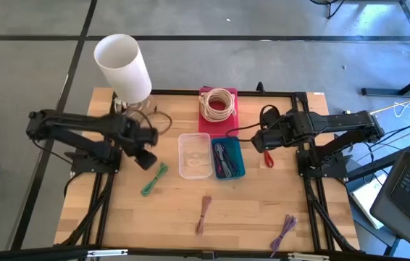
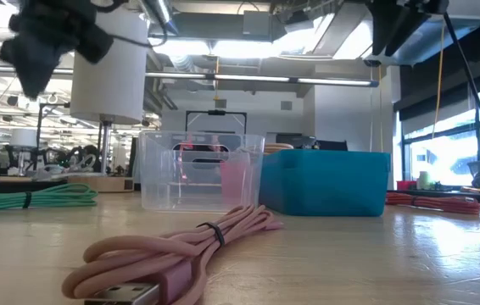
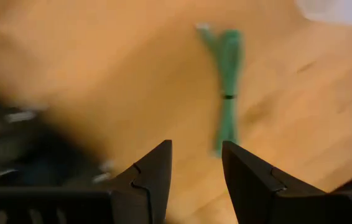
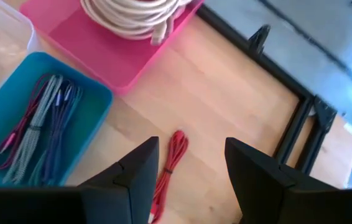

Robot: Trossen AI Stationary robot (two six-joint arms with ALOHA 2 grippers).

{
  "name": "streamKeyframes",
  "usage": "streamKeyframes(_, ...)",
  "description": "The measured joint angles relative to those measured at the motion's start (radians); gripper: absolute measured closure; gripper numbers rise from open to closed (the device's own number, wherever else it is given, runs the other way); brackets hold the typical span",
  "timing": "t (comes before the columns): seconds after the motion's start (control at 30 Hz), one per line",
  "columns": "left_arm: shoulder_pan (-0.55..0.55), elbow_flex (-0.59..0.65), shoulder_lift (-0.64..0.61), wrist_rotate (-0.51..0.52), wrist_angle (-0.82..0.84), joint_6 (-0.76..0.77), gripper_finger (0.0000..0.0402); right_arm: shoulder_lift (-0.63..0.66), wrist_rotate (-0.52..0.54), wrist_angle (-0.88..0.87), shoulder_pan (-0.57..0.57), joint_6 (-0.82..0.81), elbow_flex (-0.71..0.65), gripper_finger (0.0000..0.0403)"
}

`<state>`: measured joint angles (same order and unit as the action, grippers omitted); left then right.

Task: Pick & Place USB Port
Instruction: Put the green charger cable into the transparent bin

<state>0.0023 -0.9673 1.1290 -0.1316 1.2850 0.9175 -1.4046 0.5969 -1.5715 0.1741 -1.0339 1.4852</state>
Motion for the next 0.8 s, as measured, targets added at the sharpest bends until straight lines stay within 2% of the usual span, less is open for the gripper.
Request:
streamKeyframes(0.17,-0.140,0.129,0.003,-0.019,-0.315,0.136,0.0268,0.004,0.060,0.000,-0.001,0.063,0.000,0.0214)
streamKeyframes(0.27,-0.196,0.170,0.006,-0.009,-0.410,0.206,0.0268,0.008,0.073,0.001,-0.006,0.094,0.000,0.0214)
streamKeyframes(0.6,-0.272,0.232,0.010,0.168,-0.474,0.304,0.0268,0.010,0.076,0.000,-0.026,0.231,0.000,0.0214)
streamKeyframes(0.8,-0.277,0.232,0.018,0.167,-0.475,0.271,0.0268,0.010,0.076,0.011,-0.026,0.231,0.000,0.0214)
